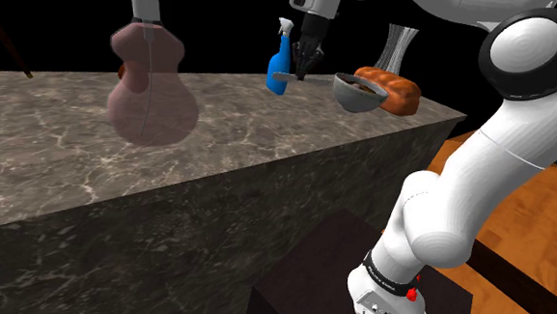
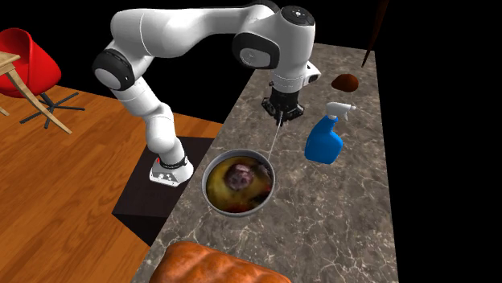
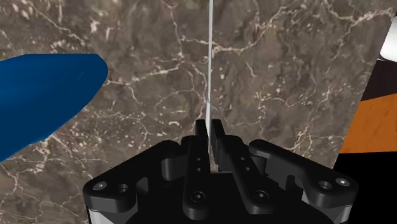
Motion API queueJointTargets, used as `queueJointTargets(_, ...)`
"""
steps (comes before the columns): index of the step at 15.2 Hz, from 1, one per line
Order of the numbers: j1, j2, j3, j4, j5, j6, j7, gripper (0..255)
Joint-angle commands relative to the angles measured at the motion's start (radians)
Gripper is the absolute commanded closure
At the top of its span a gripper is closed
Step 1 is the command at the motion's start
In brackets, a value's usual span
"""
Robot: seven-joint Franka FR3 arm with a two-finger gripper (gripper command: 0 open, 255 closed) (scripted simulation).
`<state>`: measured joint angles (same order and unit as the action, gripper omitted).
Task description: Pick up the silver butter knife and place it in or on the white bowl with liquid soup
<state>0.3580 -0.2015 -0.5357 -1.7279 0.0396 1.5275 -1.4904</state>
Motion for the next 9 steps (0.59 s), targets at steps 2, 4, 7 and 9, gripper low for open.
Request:
queueJointTargets(2,0.001,0.014,-0.003,0.055,0.006,-0.044,0.0,255)
queueJointTargets(4,0.002,0.025,-0.005,0.094,0.012,-0.073,-0.002,255)
queueJointTargets(7,0.002,0.045,-0.011,0.155,0.021,-0.117,-0.004,255)
queueJointTargets(9,0.001,0.06,-0.015,0.198,0.029,-0.147,-0.007,255)
